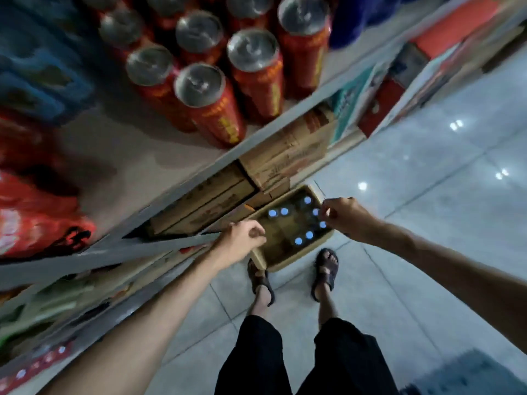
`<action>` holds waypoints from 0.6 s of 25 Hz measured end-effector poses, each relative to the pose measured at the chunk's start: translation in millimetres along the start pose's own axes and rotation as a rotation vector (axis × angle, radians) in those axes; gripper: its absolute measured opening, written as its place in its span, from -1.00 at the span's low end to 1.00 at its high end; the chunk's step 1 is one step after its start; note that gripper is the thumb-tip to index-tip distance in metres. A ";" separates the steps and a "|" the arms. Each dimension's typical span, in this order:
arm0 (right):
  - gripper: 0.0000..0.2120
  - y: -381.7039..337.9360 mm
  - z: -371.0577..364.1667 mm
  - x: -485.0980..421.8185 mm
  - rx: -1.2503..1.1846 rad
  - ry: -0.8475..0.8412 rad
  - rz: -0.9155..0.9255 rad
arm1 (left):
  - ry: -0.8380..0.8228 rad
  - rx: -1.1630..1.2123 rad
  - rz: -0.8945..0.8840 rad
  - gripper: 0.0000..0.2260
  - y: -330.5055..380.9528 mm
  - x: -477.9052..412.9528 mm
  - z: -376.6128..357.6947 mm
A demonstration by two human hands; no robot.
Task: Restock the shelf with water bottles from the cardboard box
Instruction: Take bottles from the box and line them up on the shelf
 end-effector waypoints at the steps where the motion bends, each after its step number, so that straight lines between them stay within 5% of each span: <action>1: -0.85 23.7 -27.7 -7.1 -0.037 0.004 -0.064 | -0.024 0.022 0.016 -0.91 -8.8 -20.2 -13.4; 5: -0.83 97.8 -153.5 -50.5 -0.117 -0.009 -0.208 | -0.093 0.015 0.138 -0.88 -76.2 -108.0 -73.0; 10: -0.66 173.5 -309.5 -143.2 -0.058 -0.011 -0.334 | -0.076 0.000 0.420 -0.44 -204.0 -202.5 -161.2; 15: -0.61 177.1 -416.4 -240.7 0.351 -0.002 -0.096 | -0.021 0.149 0.675 -0.51 -328.5 -267.0 -225.2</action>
Point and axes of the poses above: each hand's wrist, its own x-axis away from the middle knuckle, its own z-axis out of the back of the hand, y = z × x, the point moved 8 cm from there along -x, towards the middle knuckle, and after that the axes turned 7 degrees about x, right-handed, at the moved point
